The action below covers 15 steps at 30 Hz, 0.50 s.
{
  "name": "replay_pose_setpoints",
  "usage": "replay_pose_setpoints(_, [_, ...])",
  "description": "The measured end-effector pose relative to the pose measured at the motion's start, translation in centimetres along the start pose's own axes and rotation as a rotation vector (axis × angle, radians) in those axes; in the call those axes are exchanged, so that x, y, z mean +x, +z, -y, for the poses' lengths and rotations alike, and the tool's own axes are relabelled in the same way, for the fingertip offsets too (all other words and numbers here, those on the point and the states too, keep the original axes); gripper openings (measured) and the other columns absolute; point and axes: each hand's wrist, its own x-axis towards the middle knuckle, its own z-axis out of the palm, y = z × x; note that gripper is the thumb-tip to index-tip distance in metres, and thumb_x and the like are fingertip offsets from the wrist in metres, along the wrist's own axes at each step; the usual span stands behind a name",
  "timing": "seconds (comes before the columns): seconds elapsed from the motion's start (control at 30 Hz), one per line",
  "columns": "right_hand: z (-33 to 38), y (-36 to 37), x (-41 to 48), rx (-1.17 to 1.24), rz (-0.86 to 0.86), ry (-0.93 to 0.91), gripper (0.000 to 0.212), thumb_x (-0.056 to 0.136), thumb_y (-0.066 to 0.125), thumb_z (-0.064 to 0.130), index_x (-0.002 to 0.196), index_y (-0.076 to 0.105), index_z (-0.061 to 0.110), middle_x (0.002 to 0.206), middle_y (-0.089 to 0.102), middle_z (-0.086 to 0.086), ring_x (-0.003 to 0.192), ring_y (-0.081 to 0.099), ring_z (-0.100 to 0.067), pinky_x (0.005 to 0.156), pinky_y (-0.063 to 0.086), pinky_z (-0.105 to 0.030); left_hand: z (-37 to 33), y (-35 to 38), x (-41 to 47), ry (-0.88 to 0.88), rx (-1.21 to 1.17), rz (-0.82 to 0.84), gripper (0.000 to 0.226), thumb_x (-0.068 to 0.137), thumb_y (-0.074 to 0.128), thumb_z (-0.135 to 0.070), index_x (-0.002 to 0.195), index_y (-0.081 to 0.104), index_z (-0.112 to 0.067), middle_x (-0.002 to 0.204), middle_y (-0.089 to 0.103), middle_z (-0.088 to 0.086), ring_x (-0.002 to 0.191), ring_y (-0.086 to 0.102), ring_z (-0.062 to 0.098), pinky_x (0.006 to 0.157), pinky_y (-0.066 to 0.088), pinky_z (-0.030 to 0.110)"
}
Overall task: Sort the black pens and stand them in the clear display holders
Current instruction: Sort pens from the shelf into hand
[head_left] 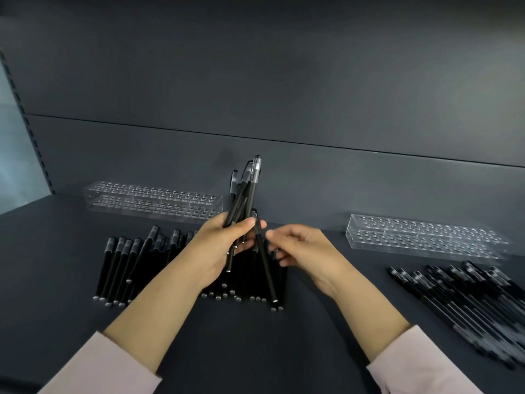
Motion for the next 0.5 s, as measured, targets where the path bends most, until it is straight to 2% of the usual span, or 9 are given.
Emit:
replay_pose_setpoints(0.13, [-0.1,1.0,-0.5,0.069,0.124,-0.009,0.009,0.085,0.07,0.011,0.094,0.069,0.01,0.081,0.072,-0.002,0.071,0.064,-0.008,0.064,0.05,-0.02,0.0,0.1,-0.1,0.002,-0.013,0.018,0.018,0.098,0.057,-0.013,0.114,0.06,-0.005,0.103,0.076,0.003,0.097,0.071,0.016,0.086,0.055,0.031])
replay_pose_setpoints(0.23, [-0.2,0.8,-0.6,0.107,0.115,-0.002,0.01,0.085,0.069,0.007,0.096,0.068,0.007,0.081,0.072,-0.003,0.074,0.066,-0.009,0.064,0.049,-0.019,0.1,0.0,-0.2,0.006,0.071,-0.022,0.017,0.098,0.057,-0.019,0.113,0.062,-0.013,0.101,0.076,-0.001,0.099,0.07,0.017,0.086,0.054,0.033])
replay_pose_setpoints(0.3, [-0.1,0.3,-0.5,0.124,0.084,0.012,0.012,0.085,0.069,0.005,0.097,0.067,0.007,0.08,0.071,-0.004,0.072,0.065,-0.01,0.063,0.05,-0.02,0.2,-0.3,-0.2,0.012,0.15,-0.071,0.016,0.099,0.056,-0.023,0.113,0.062,-0.022,0.095,0.077,-0.009,0.097,0.068,0.011,0.085,0.051,0.031])
replay_pose_setpoints(0.37, [0.0,-0.2,-0.4,0.135,0.021,0.019,0.025,0.084,0.069,0.002,0.107,0.062,0.009,0.083,0.067,-0.007,0.067,0.064,-0.011,0.06,0.052,-0.022,0.0,-0.6,-0.2,0.008,0.189,-0.074,0.017,0.101,0.052,-0.025,0.116,0.059,-0.024,0.095,0.076,-0.013,0.092,0.065,0.007,0.086,0.047,0.03])
replay_pose_setpoints(0.47, [-0.2,-1.2,-0.3,-0.002,-0.084,-0.005,0.057,0.084,0.07,0.002,0.128,0.045,0.03,0.087,0.06,-0.01,0.062,0.063,-0.011,0.062,0.055,-0.024,-0.2,-0.9,-0.4,-0.024,0.186,-0.061,0.018,0.102,0.049,-0.024,0.118,0.056,-0.022,0.098,0.076,-0.01,0.085,0.062,0.008,0.084,0.044,0.029])
replay_pose_setpoints(0.5, [-0.3,-1.4,-0.3,-0.06,-0.095,-0.014,0.062,0.084,0.069,0.002,0.13,0.042,0.035,0.087,0.057,-0.01,0.059,0.063,-0.012,0.064,0.057,-0.027,-0.3,-0.9,-0.6,-0.037,0.179,-0.051,0.018,0.102,0.049,-0.023,0.118,0.056,-0.021,0.099,0.076,-0.009,0.084,0.061,0.008,0.084,0.044,0.029])
